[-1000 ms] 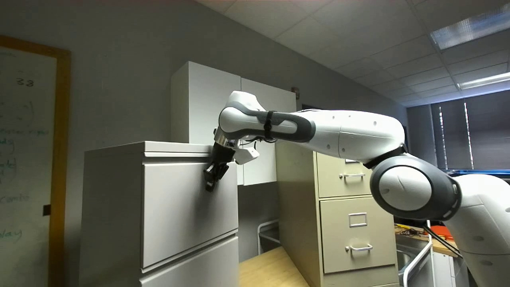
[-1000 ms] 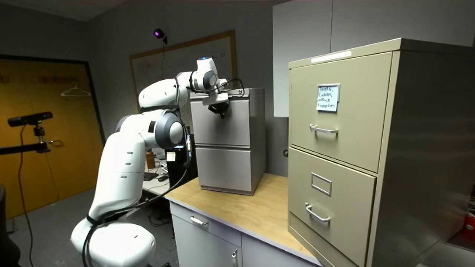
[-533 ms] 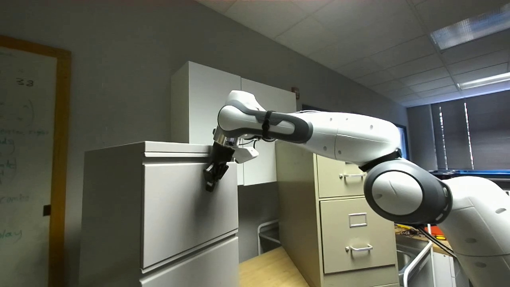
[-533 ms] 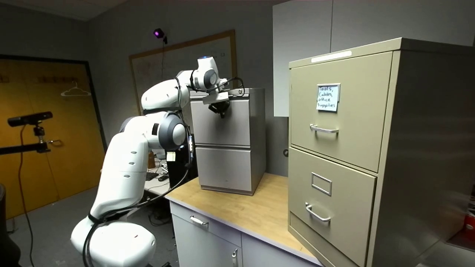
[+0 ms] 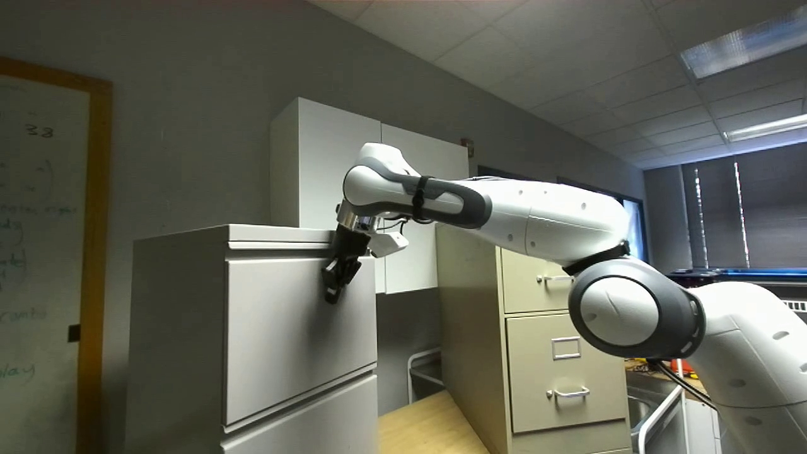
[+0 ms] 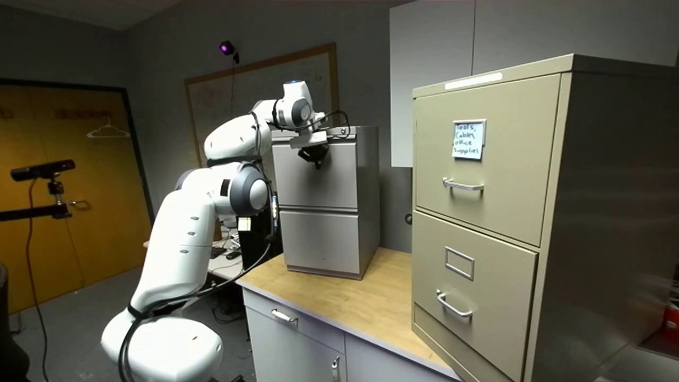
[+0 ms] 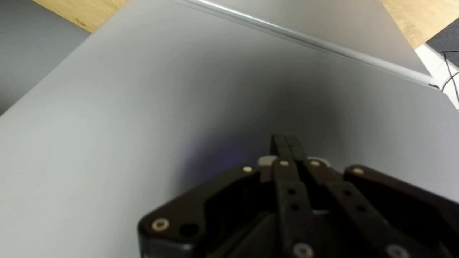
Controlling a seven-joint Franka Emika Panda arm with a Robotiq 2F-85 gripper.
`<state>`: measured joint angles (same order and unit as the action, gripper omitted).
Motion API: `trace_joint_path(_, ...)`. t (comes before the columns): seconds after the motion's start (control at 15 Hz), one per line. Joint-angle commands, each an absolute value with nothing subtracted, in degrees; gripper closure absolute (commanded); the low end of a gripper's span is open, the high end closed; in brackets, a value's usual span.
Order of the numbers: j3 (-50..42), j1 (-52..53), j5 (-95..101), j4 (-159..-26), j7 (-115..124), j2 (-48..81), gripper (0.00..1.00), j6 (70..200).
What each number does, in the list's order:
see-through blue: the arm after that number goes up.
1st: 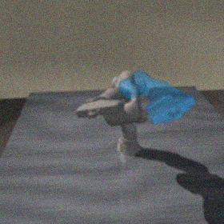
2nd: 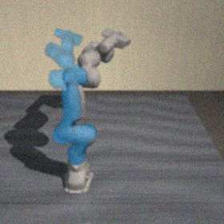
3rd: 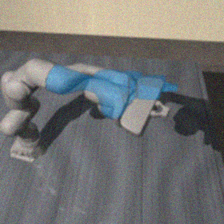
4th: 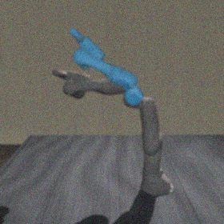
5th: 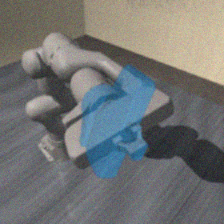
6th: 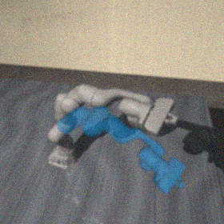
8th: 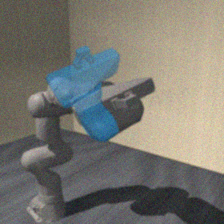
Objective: Close the upper file cabinet drawer
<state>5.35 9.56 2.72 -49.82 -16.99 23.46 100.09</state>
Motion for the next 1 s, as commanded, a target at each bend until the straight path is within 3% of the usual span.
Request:
trace_joint_path(0.0,5.24,10.05,3.33,-44.12,-16.96,27.62,1.0,101.29)
trace_joint_path(0.93,5.22,10.17,3.33,-41.85,-16.98,28.82,1.0,99.8)
